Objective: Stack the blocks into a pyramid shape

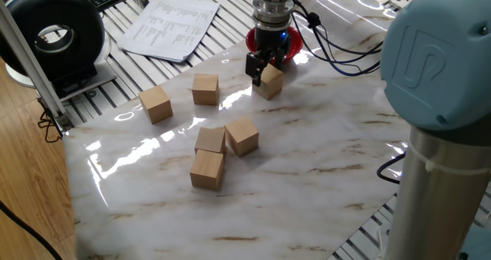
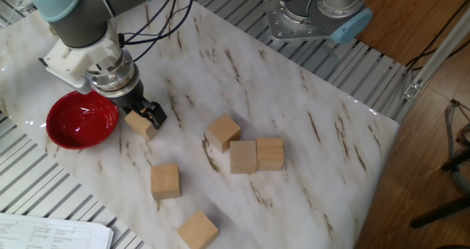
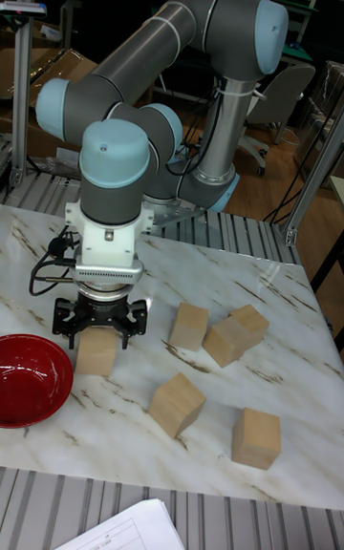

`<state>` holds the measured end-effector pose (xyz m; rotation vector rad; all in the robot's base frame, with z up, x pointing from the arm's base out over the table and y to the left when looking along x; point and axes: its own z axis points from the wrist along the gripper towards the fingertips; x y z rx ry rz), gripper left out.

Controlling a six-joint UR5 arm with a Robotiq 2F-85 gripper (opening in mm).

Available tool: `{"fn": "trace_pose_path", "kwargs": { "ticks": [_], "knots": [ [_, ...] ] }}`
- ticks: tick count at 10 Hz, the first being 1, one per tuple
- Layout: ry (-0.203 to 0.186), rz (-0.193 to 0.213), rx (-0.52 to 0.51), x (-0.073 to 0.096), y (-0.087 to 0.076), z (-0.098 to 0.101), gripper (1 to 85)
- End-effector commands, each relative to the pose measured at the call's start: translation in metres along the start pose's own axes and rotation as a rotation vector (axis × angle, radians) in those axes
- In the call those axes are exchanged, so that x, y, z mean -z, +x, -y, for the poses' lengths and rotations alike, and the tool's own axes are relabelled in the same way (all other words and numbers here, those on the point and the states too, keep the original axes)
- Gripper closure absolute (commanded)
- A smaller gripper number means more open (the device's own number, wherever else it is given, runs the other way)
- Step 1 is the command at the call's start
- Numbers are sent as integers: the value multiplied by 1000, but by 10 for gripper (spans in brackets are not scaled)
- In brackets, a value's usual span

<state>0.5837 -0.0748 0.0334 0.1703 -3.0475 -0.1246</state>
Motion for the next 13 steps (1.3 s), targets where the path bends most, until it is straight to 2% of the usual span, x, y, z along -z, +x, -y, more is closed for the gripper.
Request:
{"fn": "trace_pose_path", "kwargs": {
  "ticks": [1, 4, 6, 9, 11, 13],
  "knots": [
    [-16, -8, -13, 10, 2, -11, 93],
    [9, -12, -8, 13, 5, -6, 113],
    [50, -11, 16, 15, 8, 4, 120],
    [63, -7, 21, 18, 10, 6, 123],
    [69, -9, 14, 21, 10, 4, 123],
    [83, -44, -11, 33, 11, -8, 137]
  ]
}}
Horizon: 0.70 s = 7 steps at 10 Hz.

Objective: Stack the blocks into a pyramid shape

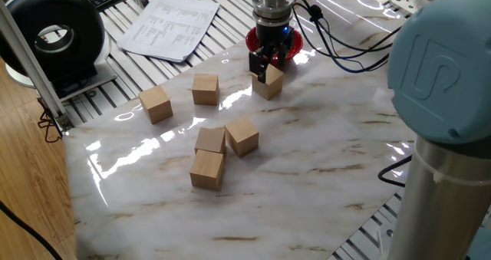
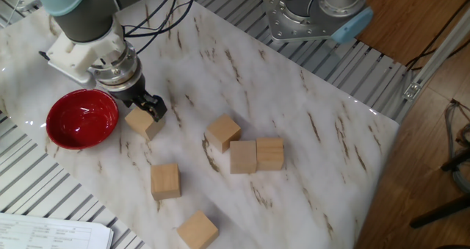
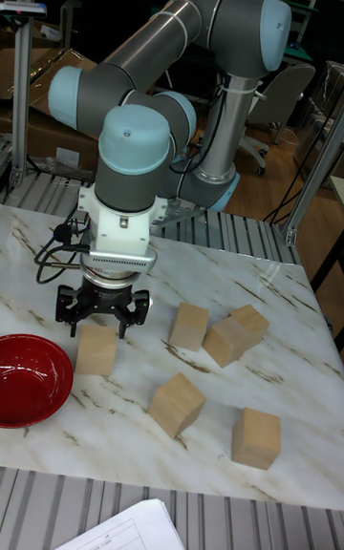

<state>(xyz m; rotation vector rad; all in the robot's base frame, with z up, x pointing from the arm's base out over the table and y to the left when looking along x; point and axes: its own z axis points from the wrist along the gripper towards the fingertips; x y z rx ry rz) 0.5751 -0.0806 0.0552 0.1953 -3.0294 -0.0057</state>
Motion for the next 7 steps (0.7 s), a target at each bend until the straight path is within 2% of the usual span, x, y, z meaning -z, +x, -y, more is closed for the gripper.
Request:
{"fn": "trace_pose_path", "kwargs": {
  "ticks": [1, 2, 3, 4, 5, 7],
  "knots": [
    [3, -34, -33, 18, 0, -19, 140],
    [0, -35, -32, 19, -3, -26, 140],
    [-23, -32, -26, 18, -7, -38, 137],
    [6, -41, 12, 17, -10, -39, 133],
    [17, -54, 41, 19, -15, -41, 137],
    [-1, -38, 69, 17, -27, -46, 153]
  ]
}}
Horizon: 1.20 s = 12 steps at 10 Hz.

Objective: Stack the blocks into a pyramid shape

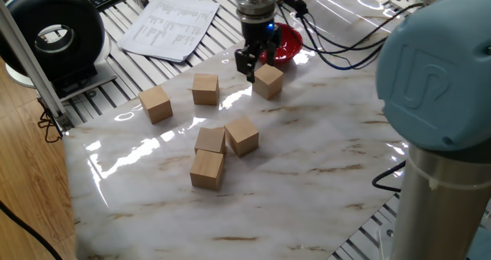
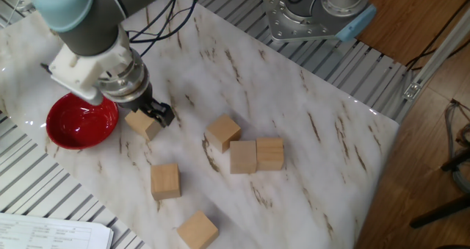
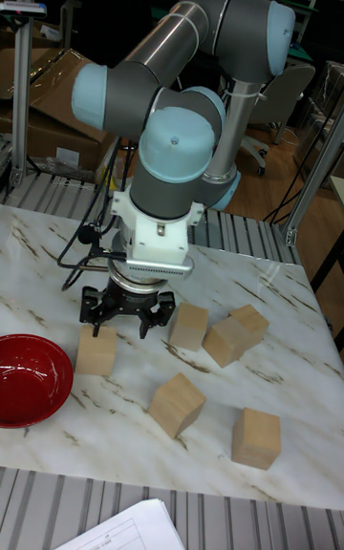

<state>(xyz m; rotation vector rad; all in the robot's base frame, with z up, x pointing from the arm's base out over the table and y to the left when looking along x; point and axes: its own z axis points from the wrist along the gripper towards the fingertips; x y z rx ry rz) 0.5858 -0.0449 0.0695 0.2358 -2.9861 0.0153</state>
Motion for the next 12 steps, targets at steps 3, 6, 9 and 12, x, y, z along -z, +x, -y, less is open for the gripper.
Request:
{"fn": "trace_pose_path", "kwargs": {
  "ticks": [3, 6, 9, 12],
  "knots": [
    [43, 8, 79, -2, -29, 0, 153],
    [50, -7, 102, -1, -37, -7, 150],
    [52, 4, 139, -1, -40, -7, 150],
    [132, 83, 186, 2, -63, 12, 153]
  ]
}}
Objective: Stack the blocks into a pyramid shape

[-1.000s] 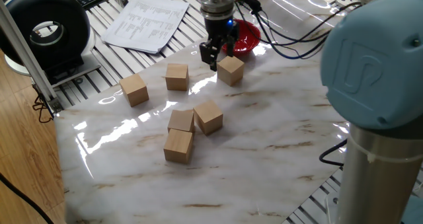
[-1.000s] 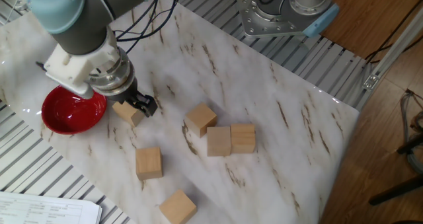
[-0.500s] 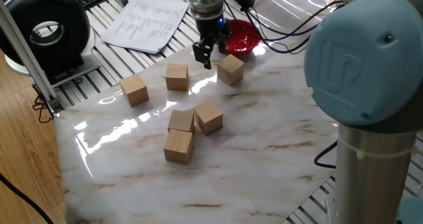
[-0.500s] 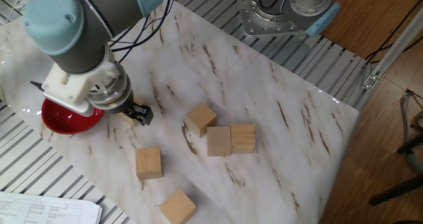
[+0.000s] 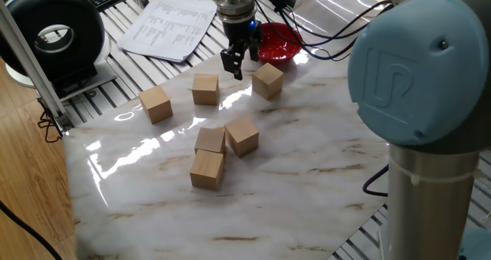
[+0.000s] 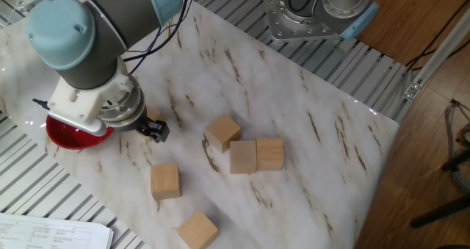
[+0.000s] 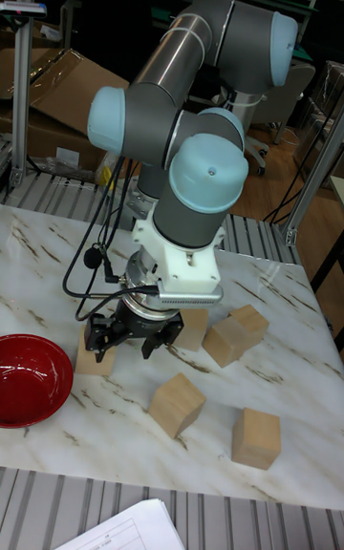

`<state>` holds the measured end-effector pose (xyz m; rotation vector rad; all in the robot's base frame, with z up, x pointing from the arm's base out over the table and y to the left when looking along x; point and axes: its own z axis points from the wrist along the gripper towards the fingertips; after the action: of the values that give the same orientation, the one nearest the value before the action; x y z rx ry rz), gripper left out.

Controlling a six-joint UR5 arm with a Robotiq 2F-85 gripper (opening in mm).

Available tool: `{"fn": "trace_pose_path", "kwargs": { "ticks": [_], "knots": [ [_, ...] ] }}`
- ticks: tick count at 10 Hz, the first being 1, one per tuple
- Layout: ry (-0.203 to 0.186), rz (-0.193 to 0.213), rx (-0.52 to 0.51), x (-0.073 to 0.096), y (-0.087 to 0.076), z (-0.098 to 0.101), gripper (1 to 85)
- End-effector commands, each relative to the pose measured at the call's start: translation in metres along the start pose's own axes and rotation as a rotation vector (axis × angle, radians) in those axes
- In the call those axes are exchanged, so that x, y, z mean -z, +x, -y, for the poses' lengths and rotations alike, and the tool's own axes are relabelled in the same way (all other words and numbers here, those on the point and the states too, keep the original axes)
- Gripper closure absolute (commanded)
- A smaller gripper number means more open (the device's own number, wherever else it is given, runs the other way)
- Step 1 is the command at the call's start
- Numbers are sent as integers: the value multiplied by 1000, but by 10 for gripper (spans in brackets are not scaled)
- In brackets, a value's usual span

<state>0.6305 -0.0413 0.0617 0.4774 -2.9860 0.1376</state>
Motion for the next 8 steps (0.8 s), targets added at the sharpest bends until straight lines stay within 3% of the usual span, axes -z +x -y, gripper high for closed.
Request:
{"fn": "trace_pose_path", "kwargs": {
  "ticks": [1, 2, 5, 7, 8],
  "knots": [
    [12, 51, 30, 1, -14, 3, 153],
    [-16, 50, 35, 1, -14, -4, 163],
    [-45, 60, 28, 2, -16, -12, 163],
    [-31, 57, 35, 2, -15, -8, 180],
    [-12, 52, 24, 1, -14, -3, 257]
  ]
}}
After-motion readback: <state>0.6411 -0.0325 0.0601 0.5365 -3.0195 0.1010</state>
